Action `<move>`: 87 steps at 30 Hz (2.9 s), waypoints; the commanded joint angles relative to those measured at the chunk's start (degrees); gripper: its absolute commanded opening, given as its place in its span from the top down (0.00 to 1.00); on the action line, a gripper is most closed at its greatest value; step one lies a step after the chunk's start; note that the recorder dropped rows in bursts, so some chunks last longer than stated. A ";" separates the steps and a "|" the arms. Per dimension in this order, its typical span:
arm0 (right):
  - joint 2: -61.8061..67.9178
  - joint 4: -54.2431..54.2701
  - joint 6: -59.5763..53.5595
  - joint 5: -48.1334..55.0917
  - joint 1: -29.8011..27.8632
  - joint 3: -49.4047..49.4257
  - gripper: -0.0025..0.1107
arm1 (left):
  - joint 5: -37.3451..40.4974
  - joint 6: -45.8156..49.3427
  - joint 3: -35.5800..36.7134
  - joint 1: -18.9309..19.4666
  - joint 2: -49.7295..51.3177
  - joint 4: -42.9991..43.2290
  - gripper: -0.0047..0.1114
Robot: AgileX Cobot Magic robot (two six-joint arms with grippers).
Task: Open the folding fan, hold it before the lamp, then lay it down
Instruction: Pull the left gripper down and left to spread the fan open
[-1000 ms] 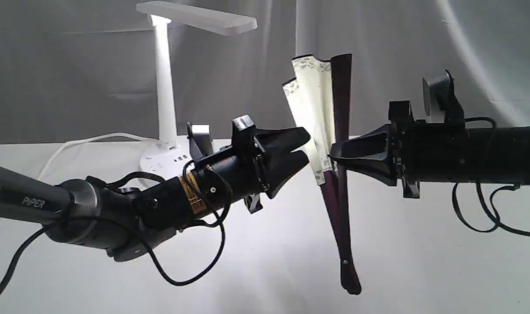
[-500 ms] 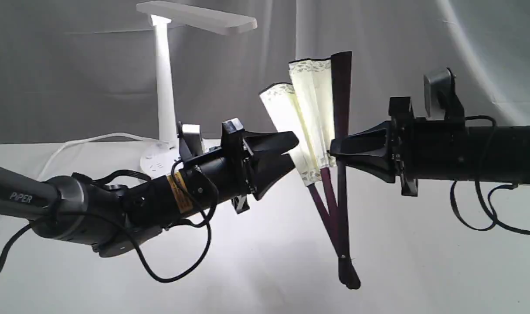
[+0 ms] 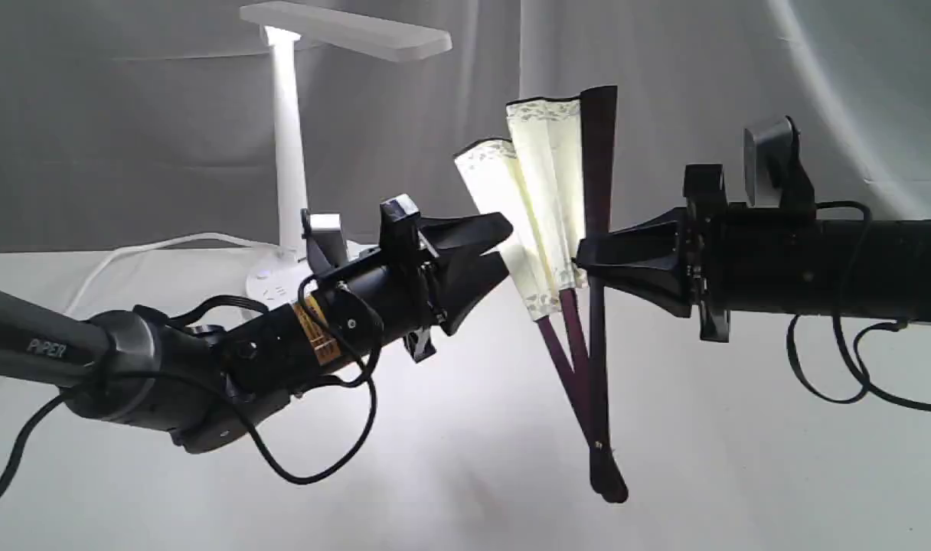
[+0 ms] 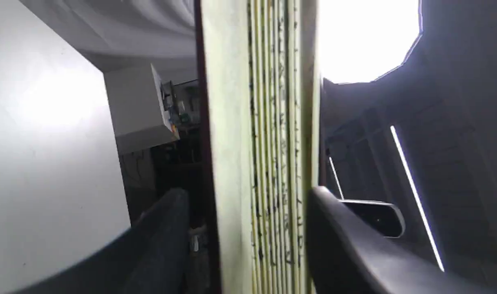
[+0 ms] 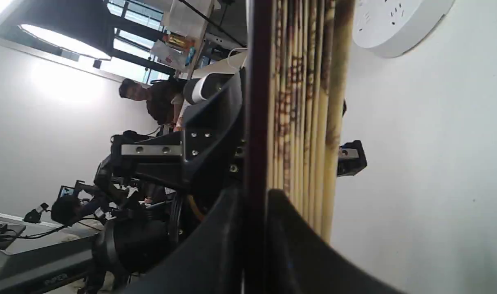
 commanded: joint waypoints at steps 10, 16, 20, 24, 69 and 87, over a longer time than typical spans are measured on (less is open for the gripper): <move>-0.53 -0.88 -0.36 1.38 0.09 0.12 0.98 | -0.84 -2.51 -2.85 0.12 2.97 -0.99 0.65; -0.53 -0.88 -0.24 1.38 0.09 0.12 0.98 | -0.14 -1.40 -2.96 0.12 2.97 0.24 0.92; -0.53 -0.88 -0.24 1.38 0.09 0.12 0.98 | 0.25 -1.39 -2.96 0.12 2.97 2.63 0.96; -0.53 -0.98 -0.24 1.38 0.09 0.12 0.98 | 0.25 -1.62 -2.96 0.12 2.97 2.85 0.96; -0.53 -0.71 1.64 -1.55 -0.04 0.12 0.98 | -0.84 4.74 27.13 0.41 -15.54 -7.42 0.96; -0.53 4.58 2.56 -7.27 -0.12 0.12 0.98 | -0.84 5.27 39.08 0.41 -24.62 -9.15 0.96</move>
